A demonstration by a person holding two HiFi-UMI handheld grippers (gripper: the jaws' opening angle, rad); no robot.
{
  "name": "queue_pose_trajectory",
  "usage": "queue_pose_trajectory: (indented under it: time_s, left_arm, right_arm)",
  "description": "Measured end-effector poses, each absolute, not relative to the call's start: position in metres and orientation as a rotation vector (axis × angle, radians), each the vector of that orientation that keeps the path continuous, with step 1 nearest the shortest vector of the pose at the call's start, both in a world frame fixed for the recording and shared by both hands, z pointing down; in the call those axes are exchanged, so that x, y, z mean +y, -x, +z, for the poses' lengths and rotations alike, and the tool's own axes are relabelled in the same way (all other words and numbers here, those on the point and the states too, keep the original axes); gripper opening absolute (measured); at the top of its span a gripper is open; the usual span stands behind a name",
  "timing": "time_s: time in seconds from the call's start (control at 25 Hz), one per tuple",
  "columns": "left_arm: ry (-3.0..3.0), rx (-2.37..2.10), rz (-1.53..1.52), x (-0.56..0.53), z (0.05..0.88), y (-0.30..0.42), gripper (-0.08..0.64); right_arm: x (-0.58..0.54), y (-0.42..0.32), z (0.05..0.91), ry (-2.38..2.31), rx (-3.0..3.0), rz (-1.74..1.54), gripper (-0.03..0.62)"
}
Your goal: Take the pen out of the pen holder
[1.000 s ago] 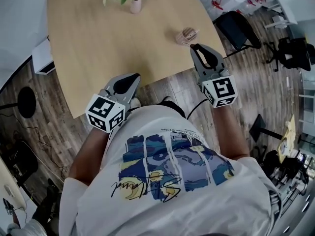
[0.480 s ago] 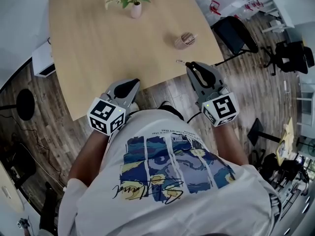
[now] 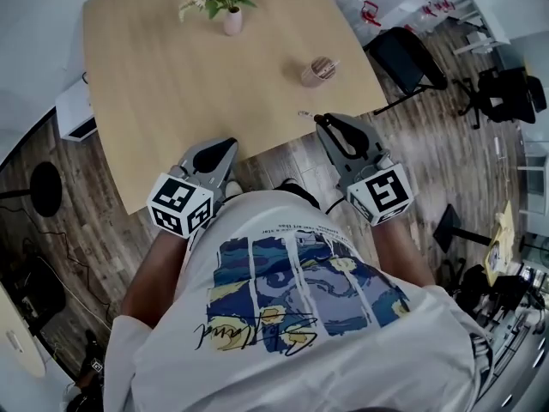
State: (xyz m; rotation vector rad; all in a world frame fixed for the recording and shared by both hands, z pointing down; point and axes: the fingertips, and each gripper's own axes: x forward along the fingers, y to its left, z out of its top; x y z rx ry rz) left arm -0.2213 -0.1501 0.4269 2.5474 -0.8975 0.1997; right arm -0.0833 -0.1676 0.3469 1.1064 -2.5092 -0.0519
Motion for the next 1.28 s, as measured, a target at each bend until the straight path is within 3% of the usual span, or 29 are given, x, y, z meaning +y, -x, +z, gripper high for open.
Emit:
queue_pose_trajectory:
  time_s: [1.28]
  left_arm:
    - [-2.523, -0.913, 0.228, -0.148, 0.436, 0.219, 0.014]
  right_arm:
    - [-0.167, 0.075, 0.346, -1.115, -2.503, -0.060, 0.059]
